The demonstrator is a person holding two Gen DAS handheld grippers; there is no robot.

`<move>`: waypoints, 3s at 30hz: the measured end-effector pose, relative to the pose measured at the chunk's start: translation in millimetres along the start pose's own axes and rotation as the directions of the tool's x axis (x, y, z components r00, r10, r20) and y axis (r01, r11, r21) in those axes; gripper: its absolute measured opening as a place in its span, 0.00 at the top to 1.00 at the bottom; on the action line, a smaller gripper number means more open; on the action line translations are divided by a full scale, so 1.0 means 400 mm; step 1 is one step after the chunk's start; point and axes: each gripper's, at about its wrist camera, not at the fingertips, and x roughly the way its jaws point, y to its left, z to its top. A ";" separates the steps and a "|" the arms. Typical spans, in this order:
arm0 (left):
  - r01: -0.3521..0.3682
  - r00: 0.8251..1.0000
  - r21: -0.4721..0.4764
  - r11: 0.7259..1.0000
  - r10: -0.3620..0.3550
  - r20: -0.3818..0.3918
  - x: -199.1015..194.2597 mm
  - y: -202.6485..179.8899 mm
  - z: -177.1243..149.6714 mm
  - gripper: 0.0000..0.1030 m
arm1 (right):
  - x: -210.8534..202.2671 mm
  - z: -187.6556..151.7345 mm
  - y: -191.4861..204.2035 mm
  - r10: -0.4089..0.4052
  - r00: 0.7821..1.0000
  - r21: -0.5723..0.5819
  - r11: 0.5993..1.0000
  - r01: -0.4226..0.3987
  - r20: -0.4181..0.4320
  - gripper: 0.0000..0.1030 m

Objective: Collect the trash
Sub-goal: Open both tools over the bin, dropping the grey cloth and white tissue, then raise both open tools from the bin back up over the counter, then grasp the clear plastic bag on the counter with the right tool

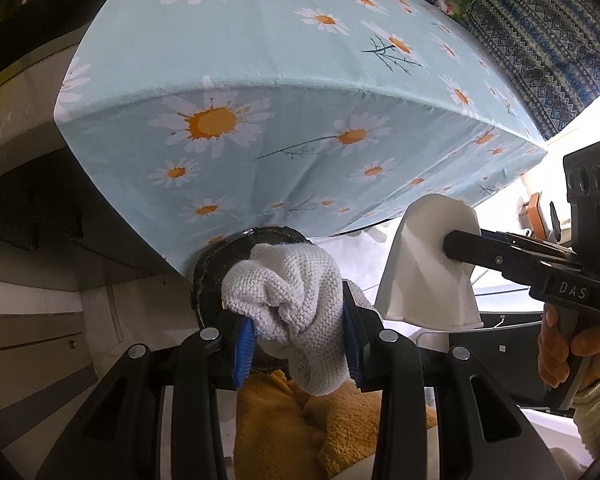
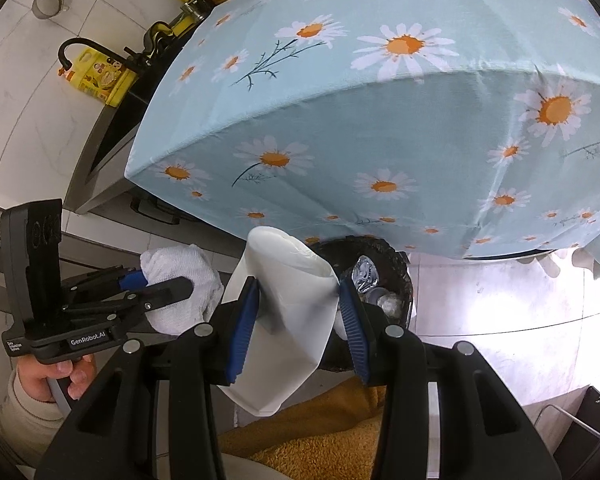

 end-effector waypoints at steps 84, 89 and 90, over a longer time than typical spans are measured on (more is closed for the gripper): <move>-0.047 0.933 -0.165 0.985 0.102 0.345 -0.367 0.144 0.314 0.34 | -0.108 0.634 0.152 -0.010 0.958 -0.176 0.982 0.063 0.287 0.11; -0.089 0.930 -0.222 0.971 0.161 0.331 -0.361 0.142 0.341 0.34 | -0.036 0.735 0.145 0.001 0.968 -0.213 0.976 0.054 0.252 0.11; -0.093 0.929 -0.232 0.968 0.168 0.329 -0.360 0.141 0.342 0.34 | -0.016 0.760 0.146 0.002 0.970 -0.227 0.972 0.055 0.244 0.11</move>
